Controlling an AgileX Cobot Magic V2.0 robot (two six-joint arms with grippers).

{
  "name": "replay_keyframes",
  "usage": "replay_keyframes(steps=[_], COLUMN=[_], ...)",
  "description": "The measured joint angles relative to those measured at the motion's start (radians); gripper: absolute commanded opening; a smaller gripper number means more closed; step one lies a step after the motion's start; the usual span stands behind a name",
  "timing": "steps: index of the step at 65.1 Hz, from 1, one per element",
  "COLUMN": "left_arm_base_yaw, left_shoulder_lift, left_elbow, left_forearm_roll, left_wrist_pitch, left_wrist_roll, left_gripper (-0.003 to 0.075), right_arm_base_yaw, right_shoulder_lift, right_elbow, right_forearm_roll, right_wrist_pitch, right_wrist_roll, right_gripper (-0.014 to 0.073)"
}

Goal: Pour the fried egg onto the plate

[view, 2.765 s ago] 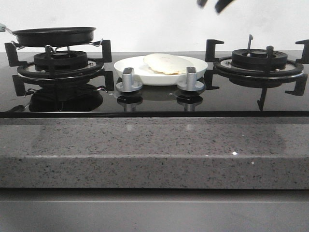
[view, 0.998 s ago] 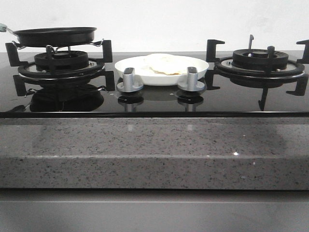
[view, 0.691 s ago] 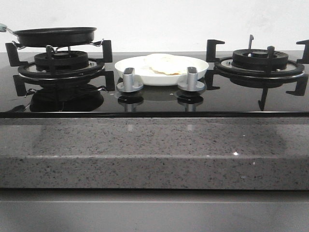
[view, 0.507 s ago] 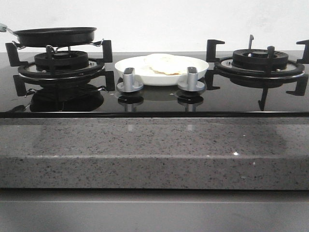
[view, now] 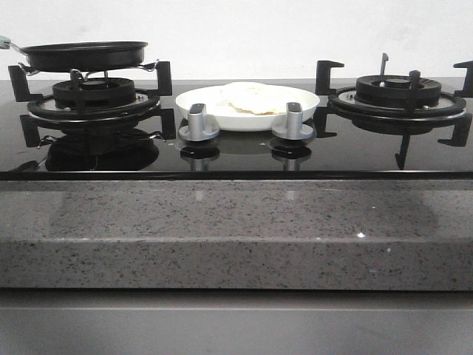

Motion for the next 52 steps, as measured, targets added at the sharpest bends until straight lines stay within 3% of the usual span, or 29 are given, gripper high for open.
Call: replay_keyframes(steps=[8,20,38,52], left_arm_base_yaw=[0.009,0.087,0.134,0.120], left_shoulder_lift=[-0.038,-0.225,-0.520,-0.578], left_elbow=[0.038,0.253,0.658,0.803], left_forearm_roll=[0.050,0.091,-0.034,-0.033], left_wrist_pitch=[-0.081,-0.367,-0.718,-0.904], left_wrist_roll=[0.000,0.000,0.000,0.000], left_gripper=[-0.0019,-0.0019,-0.0019,-0.0019], right_arm_base_yaw=[0.000,0.000,0.000,0.000], right_shoulder_lift=[0.000,0.000,0.000,0.000], right_elbow=[0.000,0.000,0.000,0.000], right_forearm_roll=[0.000,0.000,0.000,0.000], right_wrist_pitch=[0.000,0.002,0.002,0.004], right_wrist_roll=[0.000,0.000,0.000,0.000], right_gripper=[-0.0068,-0.0068,-0.0068,-0.0068])
